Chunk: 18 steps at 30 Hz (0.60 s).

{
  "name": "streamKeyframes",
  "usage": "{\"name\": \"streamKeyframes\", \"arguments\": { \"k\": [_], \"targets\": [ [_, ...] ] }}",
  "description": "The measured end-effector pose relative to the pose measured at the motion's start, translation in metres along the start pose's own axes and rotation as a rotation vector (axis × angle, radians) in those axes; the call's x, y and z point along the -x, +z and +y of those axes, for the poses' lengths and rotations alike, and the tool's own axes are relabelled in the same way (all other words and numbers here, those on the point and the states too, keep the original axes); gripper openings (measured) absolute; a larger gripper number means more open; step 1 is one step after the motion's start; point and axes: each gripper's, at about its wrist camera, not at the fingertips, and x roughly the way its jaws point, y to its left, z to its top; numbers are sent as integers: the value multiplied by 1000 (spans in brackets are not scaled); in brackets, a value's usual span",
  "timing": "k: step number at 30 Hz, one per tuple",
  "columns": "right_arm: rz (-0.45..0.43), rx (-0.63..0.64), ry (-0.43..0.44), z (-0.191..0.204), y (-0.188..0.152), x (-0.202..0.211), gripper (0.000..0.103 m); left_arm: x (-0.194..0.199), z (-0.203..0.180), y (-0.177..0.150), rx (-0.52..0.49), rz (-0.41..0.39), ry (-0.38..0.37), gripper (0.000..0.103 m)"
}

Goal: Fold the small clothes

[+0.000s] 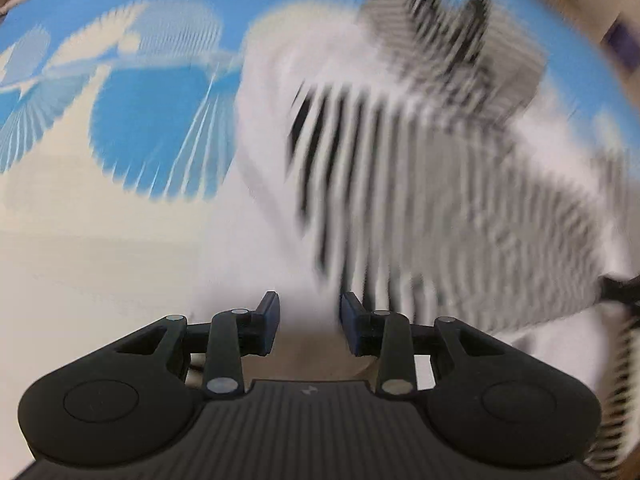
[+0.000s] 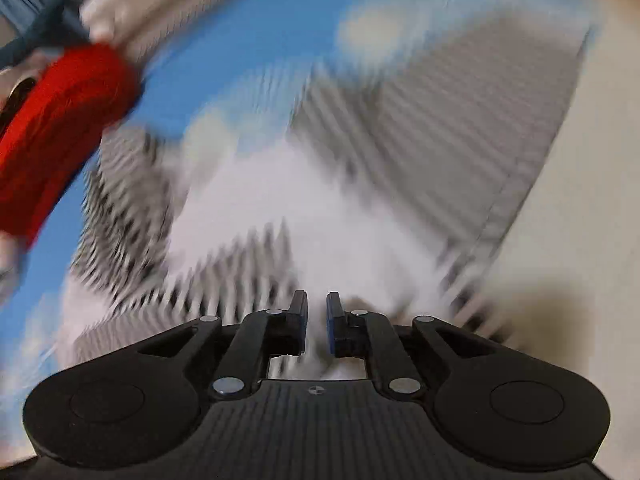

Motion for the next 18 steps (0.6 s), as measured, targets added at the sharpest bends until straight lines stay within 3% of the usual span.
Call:
{"name": "streamKeyframes", "arguments": {
  "k": [1,3,6,7,9,12,16,18],
  "targets": [
    [-4,16,-29,-4,-1,-2,11,-7,0,-2,-1,33,12,40],
    [-22,19,-32,-2,3,6,13,1,-3,2,-7,24,27,40],
    [-79,88,-35,5,4,13,25,30,-19,11,-58,-85,28,40],
    [-58,104,-53,4,4,10,28,28,-23,11,-74,-81,18,40],
    [-9,77,-72,-9,3,3,29,-2,-25,5,-71,49,44,40],
    [-41,43,-70,-18,10,17,29,3,-33,7,-94,32,81,42],
    [-145,80,-59,-25,24,42,32,73,-56,25,-132,-194,33,44],
    [-182,93,-56,-35,31,51,35,96,-69,30,-127,-262,-5,46]
  ]
}}
